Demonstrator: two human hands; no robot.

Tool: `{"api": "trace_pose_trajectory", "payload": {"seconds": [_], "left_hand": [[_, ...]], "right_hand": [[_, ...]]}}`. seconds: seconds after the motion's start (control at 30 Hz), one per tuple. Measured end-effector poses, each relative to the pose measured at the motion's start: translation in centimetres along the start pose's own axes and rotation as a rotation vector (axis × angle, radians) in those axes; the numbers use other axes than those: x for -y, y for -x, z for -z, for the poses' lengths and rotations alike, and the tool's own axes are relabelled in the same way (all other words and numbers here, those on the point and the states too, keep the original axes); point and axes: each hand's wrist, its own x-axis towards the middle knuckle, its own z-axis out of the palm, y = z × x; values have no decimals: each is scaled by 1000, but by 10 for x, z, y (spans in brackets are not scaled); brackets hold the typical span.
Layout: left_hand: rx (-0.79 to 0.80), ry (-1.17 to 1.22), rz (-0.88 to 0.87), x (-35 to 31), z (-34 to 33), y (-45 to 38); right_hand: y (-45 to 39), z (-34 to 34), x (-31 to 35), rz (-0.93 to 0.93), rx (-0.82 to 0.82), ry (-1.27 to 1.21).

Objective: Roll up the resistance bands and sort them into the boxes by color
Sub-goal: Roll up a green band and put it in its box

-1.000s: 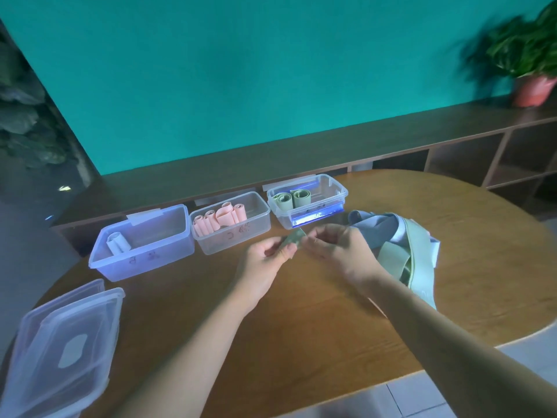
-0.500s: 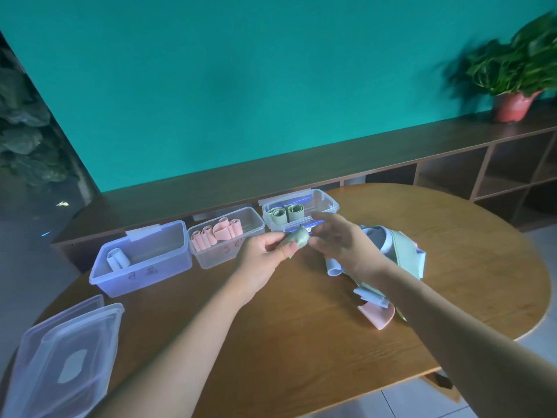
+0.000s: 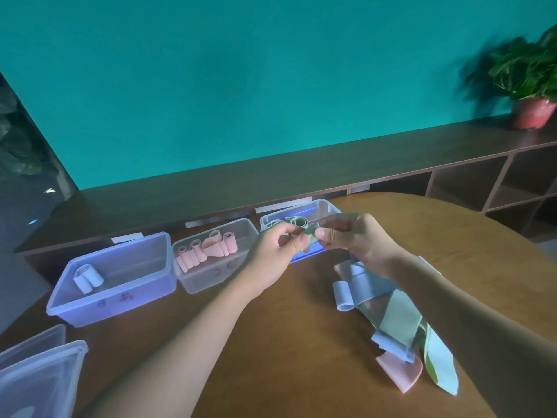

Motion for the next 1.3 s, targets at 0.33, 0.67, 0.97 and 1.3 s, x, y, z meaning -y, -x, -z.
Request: {"api": "trace_pose_trajectory", "payload": {"seconds": [0.33, 0.67, 0.97, 1.3], "left_hand": [[-120, -121, 41, 35, -17, -77], [-58, -537, -327, 81, -27, -85], [-22, -481, -378, 95, -26, -95], [-6, -356, -294, 98, -26, -93]], "right_hand": [[-84, 25, -36, -34, -146, 400], [-153, 30, -63, -37, -129, 812], [-189, 18, -87, -86, -64, 917], [-190, 14, -91, -107, -152, 728]]}}
